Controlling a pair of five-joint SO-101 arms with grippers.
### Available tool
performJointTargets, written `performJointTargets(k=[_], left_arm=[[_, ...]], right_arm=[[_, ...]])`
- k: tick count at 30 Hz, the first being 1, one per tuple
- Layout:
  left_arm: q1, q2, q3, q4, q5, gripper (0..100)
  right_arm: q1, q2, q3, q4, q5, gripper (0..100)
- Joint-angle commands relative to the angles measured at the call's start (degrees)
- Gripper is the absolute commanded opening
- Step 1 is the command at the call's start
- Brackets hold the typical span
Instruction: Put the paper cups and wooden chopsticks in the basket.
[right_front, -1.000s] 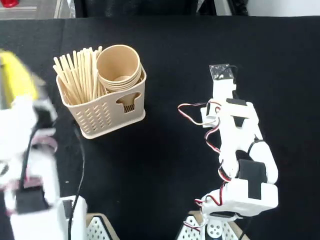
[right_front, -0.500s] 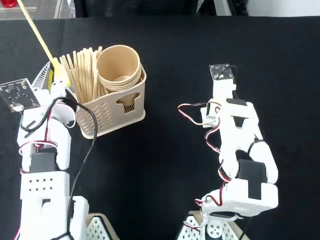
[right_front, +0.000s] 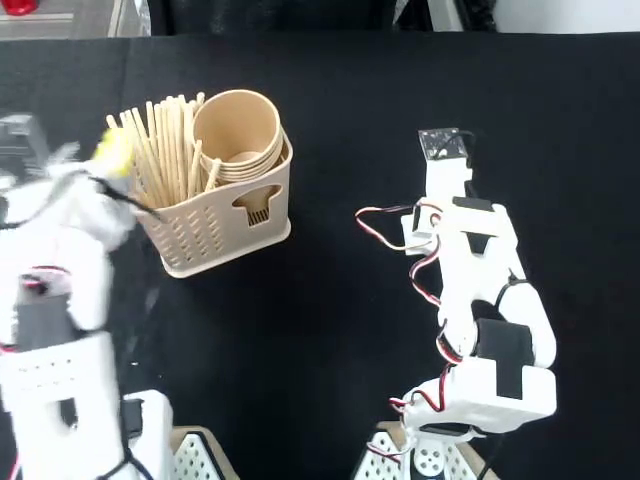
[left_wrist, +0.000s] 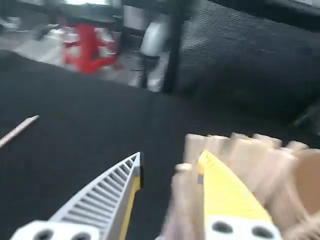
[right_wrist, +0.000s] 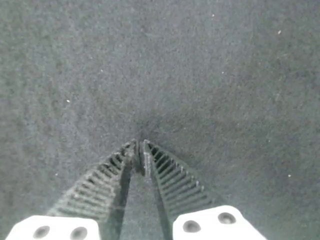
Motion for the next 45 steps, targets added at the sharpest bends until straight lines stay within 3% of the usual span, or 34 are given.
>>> performJointTargets(k=[1,9,13,18,23,26,30,34,39,45], left_arm=[[-14.99,9.14,-17.19,12.57,-8.62,19],[-32.75,39.47,-28.7,16.88,-30.51,19],[-37.85,54.51,-38.11,16.88,-42.9,19],[-41.01,73.14,-53.85,17.41,-52.92,19],[-41.8,89.67,-72.92,17.49,-55.12,19],[-41.1,98.11,-86.73,22.42,-60.31,19],[-41.1,109.1,-106.15,30.07,-60.84,19],[-42.07,120.7,-119.78,31.12,-61.19,19],[-42.51,130.02,-129.27,30.86,-64.26,19],[-45.14,132.04,-127.34,21.54,-61.19,19]], right_arm=[[0.44,-0.66,-0.31,-0.44,0.53,1.3],[0.44,-0.66,-0.31,-0.44,0.53,1.3],[0.44,-0.66,-0.31,-0.44,0.53,1.3],[0.44,-0.66,-0.31,-0.44,0.53,1.3],[0.44,-0.66,-0.31,-0.44,0.53,1.3],[0.44,-0.57,-0.31,-0.44,0.53,1.3],[0.44,-0.57,-0.31,-0.44,0.53,1.3],[0.44,-0.57,-0.31,-0.44,0.53,1.3],[0.44,-0.57,-0.31,-0.35,0.53,1.3],[0.44,-0.57,-0.31,-0.35,0.53,1.3]])
